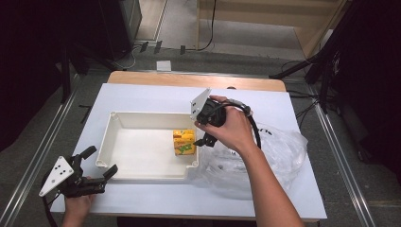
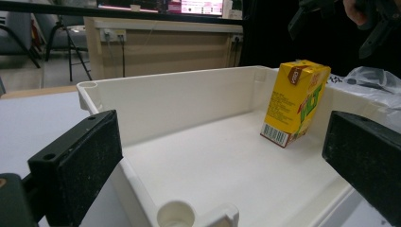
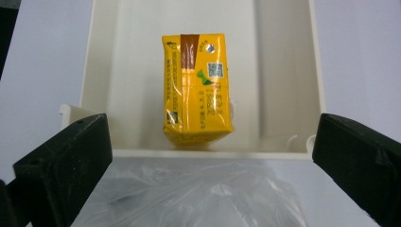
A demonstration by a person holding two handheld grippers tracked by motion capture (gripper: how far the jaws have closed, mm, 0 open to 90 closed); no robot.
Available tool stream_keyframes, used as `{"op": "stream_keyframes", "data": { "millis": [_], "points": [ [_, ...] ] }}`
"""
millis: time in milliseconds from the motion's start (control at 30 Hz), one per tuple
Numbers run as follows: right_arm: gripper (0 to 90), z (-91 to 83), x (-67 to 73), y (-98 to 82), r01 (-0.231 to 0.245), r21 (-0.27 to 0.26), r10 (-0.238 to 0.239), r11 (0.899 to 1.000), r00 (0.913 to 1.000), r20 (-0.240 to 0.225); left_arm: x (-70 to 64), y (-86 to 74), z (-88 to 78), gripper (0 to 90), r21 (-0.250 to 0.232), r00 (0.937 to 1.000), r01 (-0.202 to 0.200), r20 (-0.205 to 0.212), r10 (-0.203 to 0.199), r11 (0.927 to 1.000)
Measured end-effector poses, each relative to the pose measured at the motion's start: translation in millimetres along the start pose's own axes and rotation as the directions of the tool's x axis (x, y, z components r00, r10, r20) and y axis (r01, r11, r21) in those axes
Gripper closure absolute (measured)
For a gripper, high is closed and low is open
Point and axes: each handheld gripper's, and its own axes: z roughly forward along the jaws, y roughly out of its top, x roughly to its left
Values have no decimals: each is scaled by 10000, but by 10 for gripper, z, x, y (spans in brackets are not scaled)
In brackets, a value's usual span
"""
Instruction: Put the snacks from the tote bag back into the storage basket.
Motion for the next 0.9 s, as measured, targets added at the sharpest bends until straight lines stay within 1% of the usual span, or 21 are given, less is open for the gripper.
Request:
{"op": "stream_keyframes", "data": {
  "millis": [100,267,300,333,633,733,900],
  "points": [
    [0,-36,0,-58,-44,15,44,10000,9999,108,7,0,-7,0,-32,10000,50,10,-50,10000],
    [0,-89,21,-185,-252,-15,252,9997,9993,289,12,0,-12,0,-82,10000,81,34,-81,9999],
    [0,-89,21,-185,-252,-15,252,9997,9993,289,12,0,-12,0,-82,10000,81,34,-81,9999],
    [0,-111,32,-224,-405,-51,407,9992,9987,315,12,0,-11,0,-74,10000,73,34,-72,9999],
    [0,-172,38,-357,-536,-13,536,9986,9977,411,17,1,-10,0,-64,10000,56,-19,-56,10000],
    [0,-194,38,-412,-561,-76,564,9984,9973,472,23,0,-15,0,-84,10000,88,-31,-89,9999],
    [0,-235,57,-514,-794,-48,796,9968,9951,585,23,0,-15,0,-89,10000,92,-33,-93,9999]
  ]
}}
